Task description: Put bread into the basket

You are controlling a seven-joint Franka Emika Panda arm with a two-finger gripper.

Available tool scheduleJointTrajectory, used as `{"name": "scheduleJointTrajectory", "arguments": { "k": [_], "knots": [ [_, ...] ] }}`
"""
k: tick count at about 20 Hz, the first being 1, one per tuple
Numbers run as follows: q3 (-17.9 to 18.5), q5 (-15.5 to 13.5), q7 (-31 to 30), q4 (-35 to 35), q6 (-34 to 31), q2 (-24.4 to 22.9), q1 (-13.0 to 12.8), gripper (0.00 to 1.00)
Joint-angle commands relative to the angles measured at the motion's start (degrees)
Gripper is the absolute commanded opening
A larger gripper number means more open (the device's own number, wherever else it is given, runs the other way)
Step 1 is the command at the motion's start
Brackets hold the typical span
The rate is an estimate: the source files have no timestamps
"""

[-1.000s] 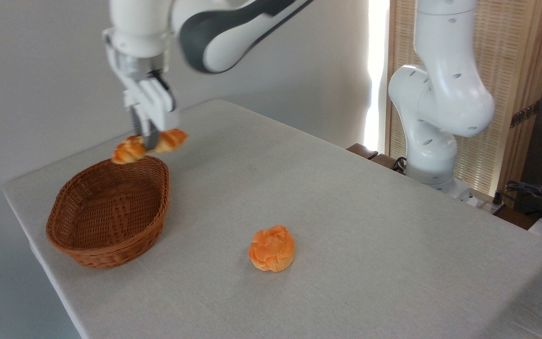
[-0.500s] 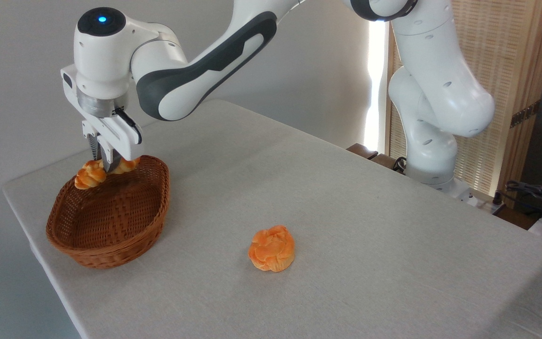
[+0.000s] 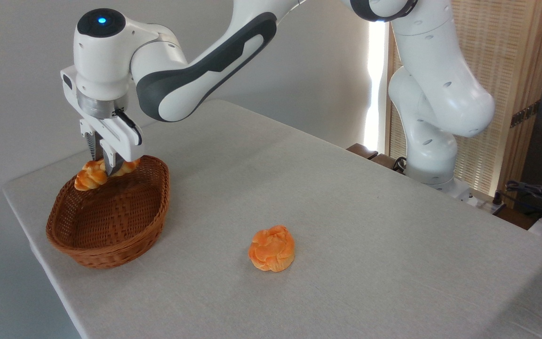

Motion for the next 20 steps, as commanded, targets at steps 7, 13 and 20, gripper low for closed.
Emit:
{"name": "scheduleJointTrajectory", "arguments": {
  "k": [7,13,20],
  "knots": [
    [-0.11,0.79,-1.13,0.48,-0.16,-0.13,0.33,1.00],
    [0.24,0.96,-1.22,0.48,-3.04,-2.49,1.03,1.00],
    [0.95,15.96,1.15,-0.30,-21.42,-14.80,7.44,1.00]
  ]
}}
